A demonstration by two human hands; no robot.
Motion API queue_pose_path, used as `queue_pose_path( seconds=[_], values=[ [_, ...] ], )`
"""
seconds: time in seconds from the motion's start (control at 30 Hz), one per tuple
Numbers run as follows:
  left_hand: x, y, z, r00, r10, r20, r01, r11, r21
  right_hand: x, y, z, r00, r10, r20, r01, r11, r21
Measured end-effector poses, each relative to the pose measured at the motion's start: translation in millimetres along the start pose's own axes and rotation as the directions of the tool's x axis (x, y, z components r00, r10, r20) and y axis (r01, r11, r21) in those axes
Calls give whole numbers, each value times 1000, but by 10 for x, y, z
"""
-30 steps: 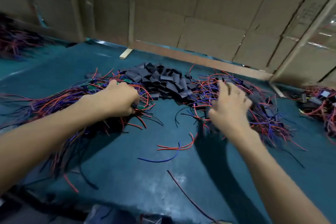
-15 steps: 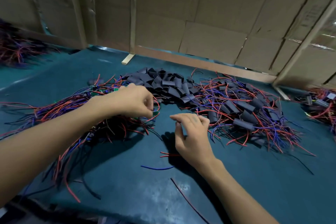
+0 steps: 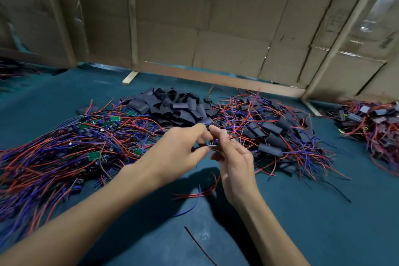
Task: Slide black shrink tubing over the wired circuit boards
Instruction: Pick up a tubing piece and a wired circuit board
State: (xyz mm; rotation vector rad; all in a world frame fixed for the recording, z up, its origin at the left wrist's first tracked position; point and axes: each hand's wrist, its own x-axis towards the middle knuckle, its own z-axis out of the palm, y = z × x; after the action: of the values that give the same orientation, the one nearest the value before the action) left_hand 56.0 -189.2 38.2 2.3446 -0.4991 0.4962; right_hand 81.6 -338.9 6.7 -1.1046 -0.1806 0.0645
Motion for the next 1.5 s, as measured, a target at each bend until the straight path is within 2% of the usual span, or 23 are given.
queue_pose_path(
  seconds=[0.1, 0.17, 0.23, 0.3, 0.33, 0.4, 0.43, 0.5, 0.53, 0.6, 0.7, 0.87, 1.0, 1.07, 1.1, 1.13, 1.17, 1.2, 1.23, 1.27, 1.33, 1.4, 1.5],
  values=[
    [-78, -15, 103, 999, -49, -20, 49, 999, -2, 34, -33, -23, 1000, 27, 0, -27, 997, 78],
    [-134, -10, 113, 998, -60, 31, 58, 996, 67, 86, -66, -43, 998, 43, -45, -37, 990, 133],
    [-178, -18, 88, 974, -94, 205, 51, 978, 204, 145, -100, -112, 993, 68, -98, -45, 974, 221],
    [-177, -66, 49, 899, -202, 389, 86, 951, 296, 190, -126, -200, 989, 97, -115, -56, 948, 313],
    [-134, -104, 13, 865, -268, 424, 154, 946, 284, 205, -138, -241, 988, 111, -111, -67, 936, 345],
    [12, -230, -63, 875, -345, 339, 275, 931, 240, 222, -153, -308, 986, 131, -107, -86, 932, 352],
    [122, -324, -102, 911, -336, 240, 267, 922, 280, 232, -153, -327, 985, 134, -105, -93, 941, 326],
    [367, -545, -139, 972, -225, 73, 152, 829, 538, 227, -136, -333, 985, 141, -97, -113, 961, 254],
    [488, -650, -136, 980, -183, 76, 86, 739, 669, 214, -120, -323, 985, 145, -89, -121, 965, 234],
    [713, -798, -98, 968, -181, 176, -27, 620, 784, 191, -97, -299, 988, 141, -70, -121, 966, 230],
    [915, -886, 9, 930, -254, 267, -80, 568, 819, 180, -85, -263, 990, 132, -41, -120, 969, 214],
    [1023, -915, 56, 908, -309, 285, -26, 635, 772, 165, -62, -249, 989, 141, -48, -132, 980, 148],
    [1059, -827, 6, 867, -468, 172, 249, 705, 663, 172, -51, -253, 988, 138, -64, -129, 983, 132],
    [991, -775, -68, 849, -515, 117, 440, 813, 382, 177, -33, -258, 990, 114, -85, -106, 990, 91],
    [928, -739, -98, 848, -520, 101, 502, 850, 158, 176, -21, -258, 991, 95, -92, -89, 994, 67],
    [854, -694, -112, 846, -523, 99, 532, 839, -114, 175, -9, -257, 993, 68, -95, -64, 997, 45],
    [777, -635, -99, 836, -529, 145, 536, 733, -418, 173, 2, -254, 995, 32, -95, -31, 999, 20],
    [703, -592, -62, 827, -511, 234, 516, 527, -675, 170, 13, -248, 995, -7, -96, 6, 1000, -14],
    [641, -562, -8, 824, -472, 313, 481, 291, -827, 162, 27, -238, 994, -45, -100, 40, 998, -53],
    [589, -551, 54, 820, -448, 357, 438, 89, -895, 152, 41, -233, 991, -82, -107, 72, 993, -92],
    [524, -538, 171, 809, -436, 393, 348, -184, -919, 130, 75, -223, 981, -155, -115, 133, 974, -181],
    [463, -532, 257, 812, -421, 405, 269, -345, -899, 96, 112, -205, 974, -208, -94, 176, 947, -269],
    [398, -498, 351, 815, -393, 426, 247, -430, -869, 69, 134, -186, 962, -264, -74, 220, 903, -368]
  ],
)
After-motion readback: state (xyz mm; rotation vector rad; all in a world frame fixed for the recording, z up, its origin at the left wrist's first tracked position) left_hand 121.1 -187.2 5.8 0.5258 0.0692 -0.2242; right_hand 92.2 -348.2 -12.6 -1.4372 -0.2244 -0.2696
